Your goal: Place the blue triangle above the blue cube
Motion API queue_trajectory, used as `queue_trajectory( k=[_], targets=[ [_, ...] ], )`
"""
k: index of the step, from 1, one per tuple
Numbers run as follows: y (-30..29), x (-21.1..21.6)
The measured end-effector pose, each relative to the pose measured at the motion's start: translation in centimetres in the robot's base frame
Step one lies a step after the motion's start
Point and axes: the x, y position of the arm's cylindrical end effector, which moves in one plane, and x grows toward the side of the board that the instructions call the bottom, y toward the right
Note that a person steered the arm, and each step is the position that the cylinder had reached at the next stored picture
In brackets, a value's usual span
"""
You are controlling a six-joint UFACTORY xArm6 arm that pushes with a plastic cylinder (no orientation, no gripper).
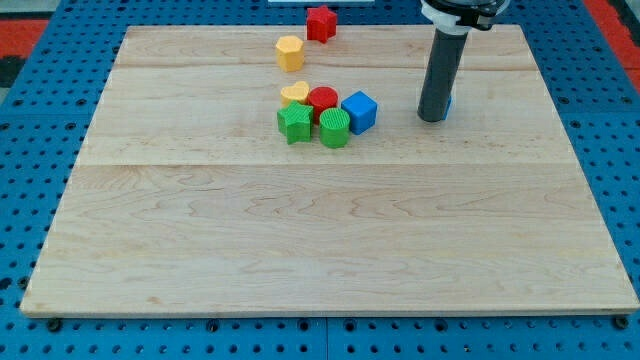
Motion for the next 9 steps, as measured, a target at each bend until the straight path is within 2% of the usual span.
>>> queue_trajectory(
  k=[1, 2, 3, 4, 5, 6, 7, 9],
  targets=[
    [2.3, 5.5],
    [7.8, 2.5],
    [7.7, -2.0],
    [3.6, -4.7],
    [-2.8, -4.5],
    [3.5, -2.3],
    [0.1, 0.1],
    [-8.0, -5.0]
  ],
)
